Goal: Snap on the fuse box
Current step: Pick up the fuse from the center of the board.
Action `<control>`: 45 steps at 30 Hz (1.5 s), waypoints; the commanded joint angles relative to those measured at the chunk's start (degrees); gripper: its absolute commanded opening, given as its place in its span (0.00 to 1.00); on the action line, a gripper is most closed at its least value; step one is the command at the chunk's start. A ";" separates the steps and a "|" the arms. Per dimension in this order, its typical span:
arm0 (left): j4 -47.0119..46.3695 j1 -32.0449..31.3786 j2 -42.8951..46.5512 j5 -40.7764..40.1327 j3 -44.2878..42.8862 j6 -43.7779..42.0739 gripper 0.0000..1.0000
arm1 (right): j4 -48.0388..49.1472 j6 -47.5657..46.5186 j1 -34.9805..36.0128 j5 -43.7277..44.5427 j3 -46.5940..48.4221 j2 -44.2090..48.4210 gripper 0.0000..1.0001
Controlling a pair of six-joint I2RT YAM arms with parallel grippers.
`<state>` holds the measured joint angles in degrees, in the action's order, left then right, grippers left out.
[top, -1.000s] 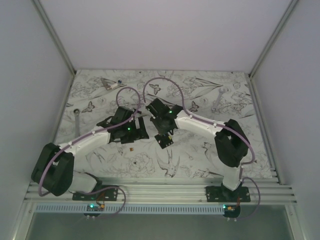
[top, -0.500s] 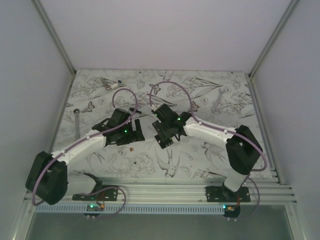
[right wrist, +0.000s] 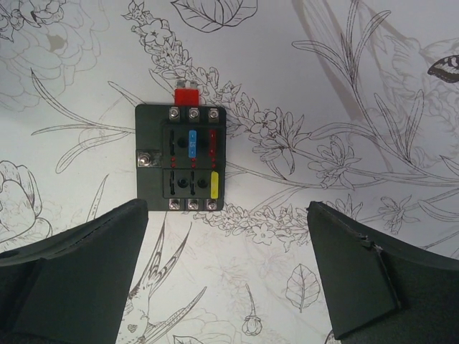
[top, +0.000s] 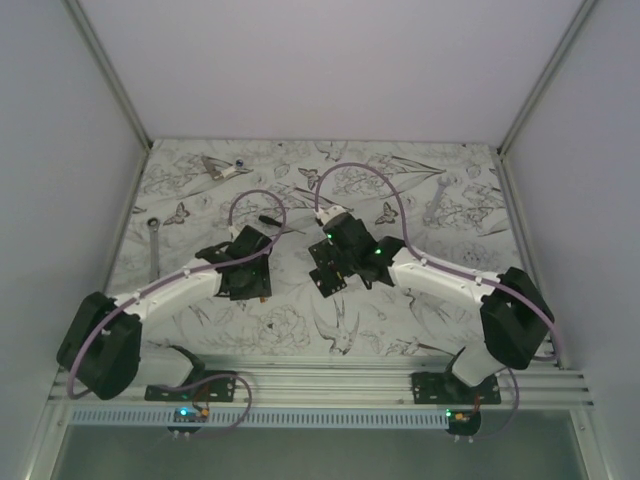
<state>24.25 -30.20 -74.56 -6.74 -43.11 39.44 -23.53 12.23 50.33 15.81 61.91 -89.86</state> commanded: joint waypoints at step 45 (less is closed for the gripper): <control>-3.63 -6.34 -18.56 8.02 -13.85 -4.88 0.46 | 5.68 -0.32 -0.69 3.50 -7.33 8.81 1.00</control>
<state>19.64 -36.45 -97.43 3.31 -58.76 33.39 -19.46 12.23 49.71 18.22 54.78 -82.63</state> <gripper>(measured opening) 0.382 0.998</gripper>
